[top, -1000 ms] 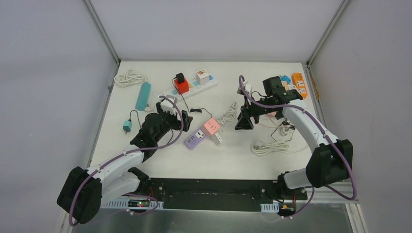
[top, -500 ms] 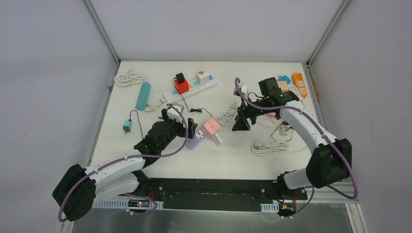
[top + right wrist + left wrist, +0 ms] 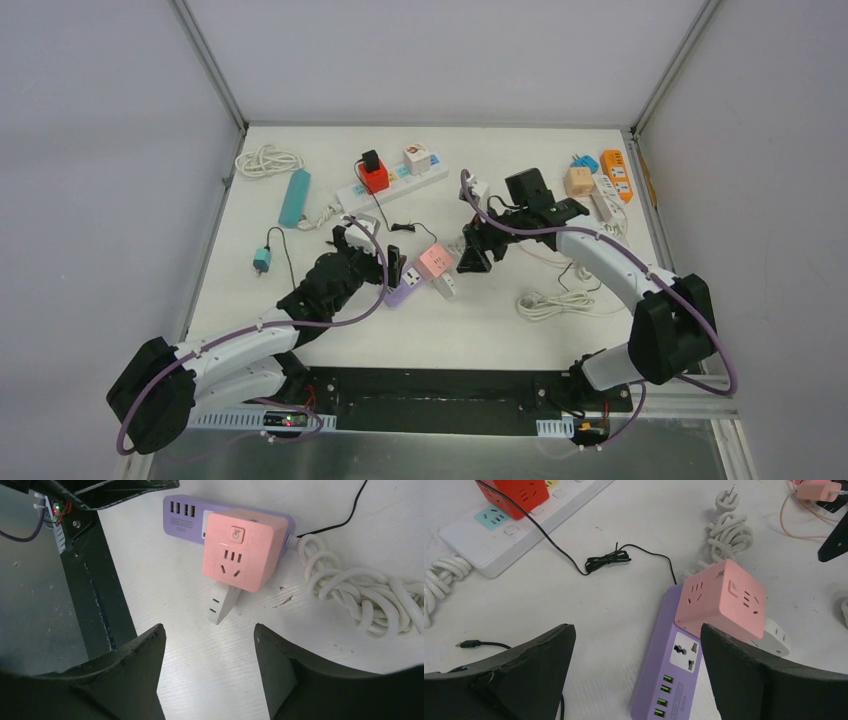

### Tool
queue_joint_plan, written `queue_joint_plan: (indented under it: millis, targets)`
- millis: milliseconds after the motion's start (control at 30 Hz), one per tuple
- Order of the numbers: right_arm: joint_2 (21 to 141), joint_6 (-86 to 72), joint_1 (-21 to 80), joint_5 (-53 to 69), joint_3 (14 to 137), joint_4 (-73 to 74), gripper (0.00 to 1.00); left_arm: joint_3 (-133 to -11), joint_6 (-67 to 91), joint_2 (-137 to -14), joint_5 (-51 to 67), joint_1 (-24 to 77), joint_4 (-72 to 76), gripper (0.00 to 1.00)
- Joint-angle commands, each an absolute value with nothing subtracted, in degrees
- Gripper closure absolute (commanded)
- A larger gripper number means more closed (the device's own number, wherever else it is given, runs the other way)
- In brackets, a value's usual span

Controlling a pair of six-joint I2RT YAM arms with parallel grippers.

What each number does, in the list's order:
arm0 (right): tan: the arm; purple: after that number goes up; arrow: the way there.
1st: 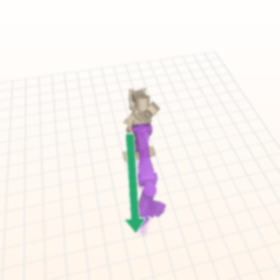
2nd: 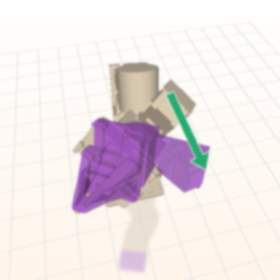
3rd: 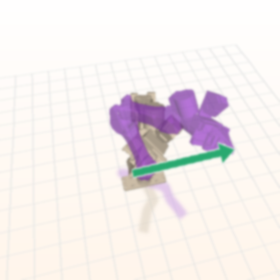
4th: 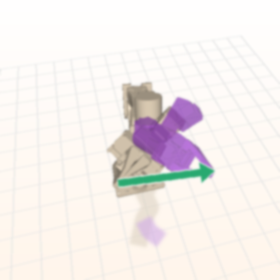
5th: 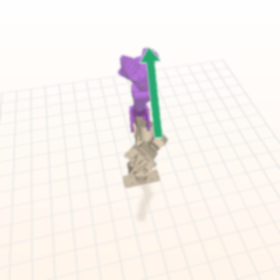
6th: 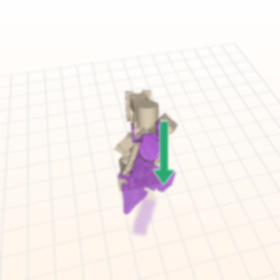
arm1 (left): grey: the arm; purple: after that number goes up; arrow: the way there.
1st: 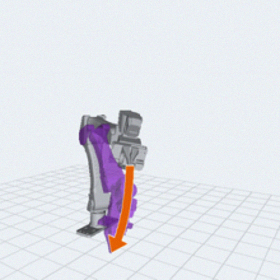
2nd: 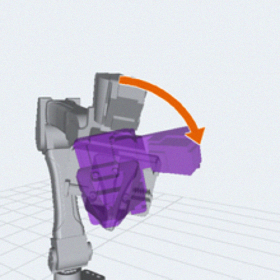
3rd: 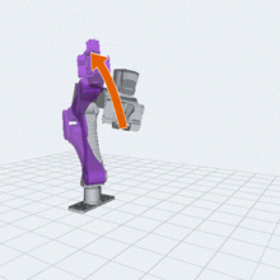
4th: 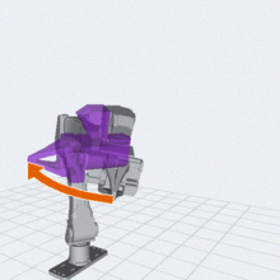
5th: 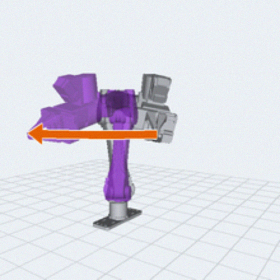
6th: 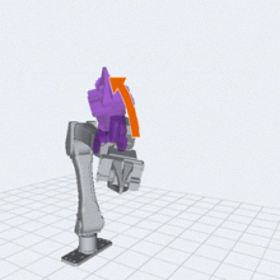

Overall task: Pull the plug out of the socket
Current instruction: Remove the plug from the socket.

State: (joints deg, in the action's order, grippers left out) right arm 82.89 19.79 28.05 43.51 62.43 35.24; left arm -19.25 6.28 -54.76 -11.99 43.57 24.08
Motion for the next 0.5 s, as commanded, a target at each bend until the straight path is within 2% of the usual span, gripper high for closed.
queue_joint_plan:
  millis: [0,133,333,467]
  targets:
    - [84.4,14.21,29.65,40.18,62.46,28.99,0.32,-17.32,4.92,-51.2,-11.46,44.16,28.32,0.01]
    - [85.75,17.25,30.92,39.06,62.4,30.1,0.32,-16.4,4.27,-49.71,-8.55,44.11,28.82,0.01]
    - [85.08,22.8,31.46,40.72,60.14,29.66,0.33,-17.56,-2.46,-49.18,6.02,44.1,26.79,0.01]
    - [82.41,22.76,32.19,40.19,53.93,23.34,0.35,-18.0,-3.07,-49.55,7.98,44.16,26.72,0.02]
